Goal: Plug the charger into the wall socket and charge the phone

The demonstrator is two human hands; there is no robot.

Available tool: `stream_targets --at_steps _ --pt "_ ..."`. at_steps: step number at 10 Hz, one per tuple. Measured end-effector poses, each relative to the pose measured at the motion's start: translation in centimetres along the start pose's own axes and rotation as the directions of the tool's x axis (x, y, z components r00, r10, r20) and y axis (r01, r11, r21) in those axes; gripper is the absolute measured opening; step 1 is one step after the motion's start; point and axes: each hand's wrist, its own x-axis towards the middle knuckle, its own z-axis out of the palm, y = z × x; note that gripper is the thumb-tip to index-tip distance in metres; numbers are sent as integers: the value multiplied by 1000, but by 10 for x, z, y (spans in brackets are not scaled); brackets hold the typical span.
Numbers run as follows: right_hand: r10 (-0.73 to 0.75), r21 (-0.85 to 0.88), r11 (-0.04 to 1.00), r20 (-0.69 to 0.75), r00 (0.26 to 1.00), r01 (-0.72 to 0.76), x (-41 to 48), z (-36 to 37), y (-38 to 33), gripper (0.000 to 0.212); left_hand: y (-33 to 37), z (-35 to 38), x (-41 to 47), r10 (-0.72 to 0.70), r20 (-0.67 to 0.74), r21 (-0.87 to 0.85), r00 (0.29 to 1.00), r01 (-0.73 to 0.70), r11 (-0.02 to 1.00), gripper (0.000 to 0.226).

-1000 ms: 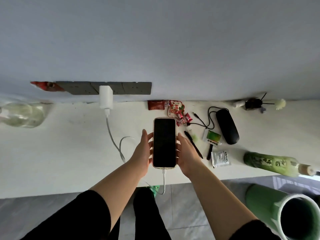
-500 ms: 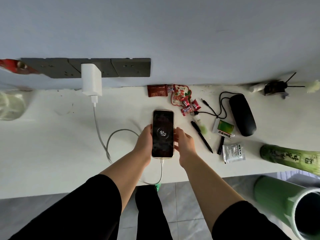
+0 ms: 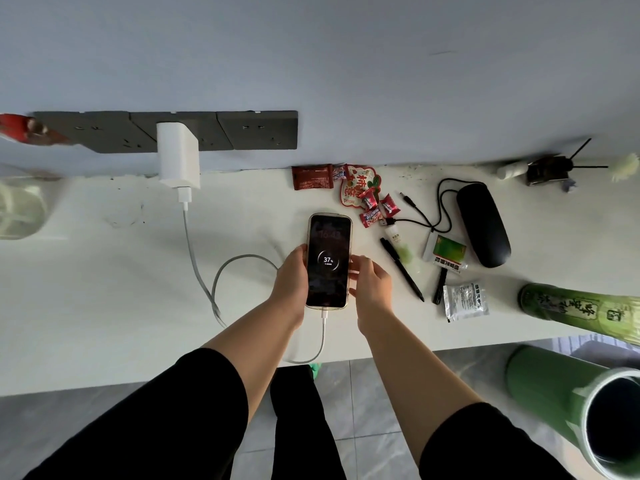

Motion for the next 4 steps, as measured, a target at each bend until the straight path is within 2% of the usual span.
stream_targets --at_steps 2,3,4 --pt "-15 -95 995 45 999 19 -6 -1 -5 41 9 0 -12 -31 -5 29 999 31 999 47" --pt "-24 -190 981 87 996 40 -12 -3 -14 34 17 -5 -22 6 29 85 1000 -8 996 43" --pt "-71 -284 956 32 997 77 -26 -12 -23 31 32 -10 -45 59 -25 166 998 -54 985 34"
